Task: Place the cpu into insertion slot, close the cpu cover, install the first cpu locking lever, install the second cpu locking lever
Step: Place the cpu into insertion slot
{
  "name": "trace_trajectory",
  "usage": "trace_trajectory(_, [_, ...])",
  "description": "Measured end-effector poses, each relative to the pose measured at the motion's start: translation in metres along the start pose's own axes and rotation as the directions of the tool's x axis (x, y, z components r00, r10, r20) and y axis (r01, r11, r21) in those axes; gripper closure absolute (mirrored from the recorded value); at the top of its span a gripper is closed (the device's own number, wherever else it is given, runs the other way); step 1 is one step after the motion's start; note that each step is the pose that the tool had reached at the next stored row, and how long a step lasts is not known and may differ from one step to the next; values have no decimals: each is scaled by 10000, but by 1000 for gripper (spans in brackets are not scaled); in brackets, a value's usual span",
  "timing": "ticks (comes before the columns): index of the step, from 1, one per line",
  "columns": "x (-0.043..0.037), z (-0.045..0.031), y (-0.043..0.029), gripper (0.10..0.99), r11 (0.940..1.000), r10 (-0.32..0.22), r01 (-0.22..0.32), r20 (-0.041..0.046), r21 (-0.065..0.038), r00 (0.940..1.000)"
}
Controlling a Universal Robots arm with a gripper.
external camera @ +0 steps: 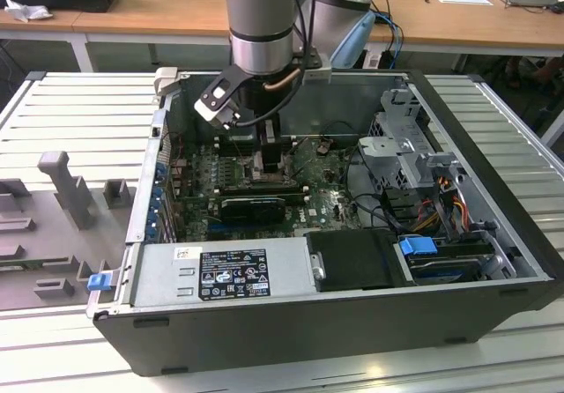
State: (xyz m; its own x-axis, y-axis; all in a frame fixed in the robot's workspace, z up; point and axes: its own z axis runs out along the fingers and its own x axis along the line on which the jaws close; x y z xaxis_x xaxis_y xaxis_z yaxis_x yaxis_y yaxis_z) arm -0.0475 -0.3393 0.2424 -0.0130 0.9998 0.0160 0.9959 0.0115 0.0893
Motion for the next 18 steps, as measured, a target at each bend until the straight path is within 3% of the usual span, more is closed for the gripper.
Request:
trace_trajectory(5, [47, 120, -9, 557, 10000, -2, 2, 25, 0, 10000])
trace_trajectory(12, [47, 156, -13, 557, 10000, -1, 1, 25, 0, 10000])
trace_trajectory(18, [86, 274, -24, 557, 10000, 4, -4, 25, 0, 10000])
